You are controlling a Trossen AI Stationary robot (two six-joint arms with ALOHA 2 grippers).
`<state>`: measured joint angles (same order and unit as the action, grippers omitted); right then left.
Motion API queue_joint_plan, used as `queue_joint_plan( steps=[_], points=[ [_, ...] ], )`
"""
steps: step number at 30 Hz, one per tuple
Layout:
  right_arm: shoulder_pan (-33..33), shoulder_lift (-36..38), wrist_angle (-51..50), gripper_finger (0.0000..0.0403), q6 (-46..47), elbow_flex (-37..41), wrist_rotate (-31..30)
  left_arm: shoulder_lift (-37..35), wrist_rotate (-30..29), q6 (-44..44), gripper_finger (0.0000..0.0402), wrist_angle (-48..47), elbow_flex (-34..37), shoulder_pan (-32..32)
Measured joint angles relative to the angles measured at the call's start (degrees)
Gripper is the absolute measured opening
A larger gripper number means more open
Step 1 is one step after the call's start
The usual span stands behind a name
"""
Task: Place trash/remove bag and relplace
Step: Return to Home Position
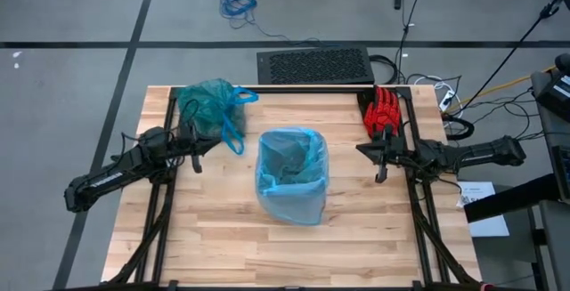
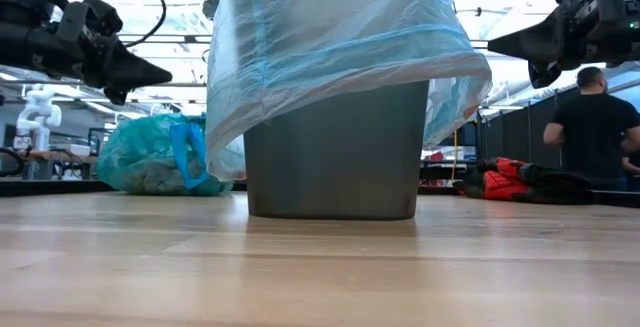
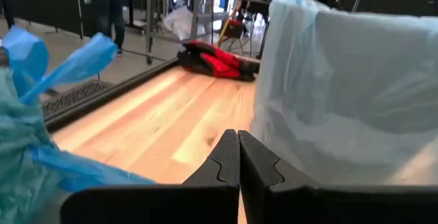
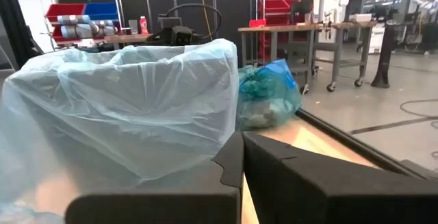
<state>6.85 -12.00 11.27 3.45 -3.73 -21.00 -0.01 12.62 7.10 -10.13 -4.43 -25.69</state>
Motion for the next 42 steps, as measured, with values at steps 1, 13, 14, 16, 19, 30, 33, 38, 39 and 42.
queue_joint_plan(
  steps=[1, 13, 14, 16, 19, 30, 33, 38, 39, 42],
  points=[
    [0.0, 0.0, -0.1, 0.0000, -0.5, 0.0, -0.1, 0.0, 0.0, 0.0, 0.0000, -0.1, 0.2, 0.0],
    [0.0, -0.1, -0.4, 0.0000, 1.0, 0.0, 0.1, 0.2, -1.1, 2.9, 0.0000, 0.2, 0.2, 0.0],
    [0.0, -0.1, -0.4, 0.0000, 2.4, 0.0, 0.1, 0.2, -1.1, 2.9, 0.0000, 0.2, 0.2, 0.0],
    [0.0, -0.1, -0.4, 0.0000, 4.9, 0.0, 0.1, 0.2, -1.1, 2.9, 0.0000, 0.2, 0.2, 0.0],
    [0.0, -0.1, -0.4, 0.0000, 6.2, 0.0, 0.1, 0.2, -1.1, 2.9, 0.0000, 0.2, 0.2, 0.0],
    [0.0, -0.1, -0.4, 0.0000, 6.4, 0.0, 0.1, 0.2, -1.1, 3.0, 0.0000, 0.2, 0.2, 0.0],
    [0.0, -0.1, -0.4, 0.0000, 6.4, 0.0, 0.1, 0.2, -1.1, 3.0, 0.0000, 0.2, 0.2, 0.0],
    [0.0, -0.1, -0.4, 0.0000, 6.4, 0.0, 0.1, 0.2, -1.1, 3.0, 0.0000, 0.2, 0.2, 0.0],
    [0.0, -0.1, -0.4, 0.0000, 6.4, 0.0, 0.1, 0.2, -1.1, 3.0, 0.0000, 0.2, 0.2, 0.0],
    [0.0, -0.1, -0.4, 0.0000, 6.4, 0.0, 0.1, 0.2, -1.1, 3.0, 0.0000, 0.2, 0.2, 0.0]
  ],
)
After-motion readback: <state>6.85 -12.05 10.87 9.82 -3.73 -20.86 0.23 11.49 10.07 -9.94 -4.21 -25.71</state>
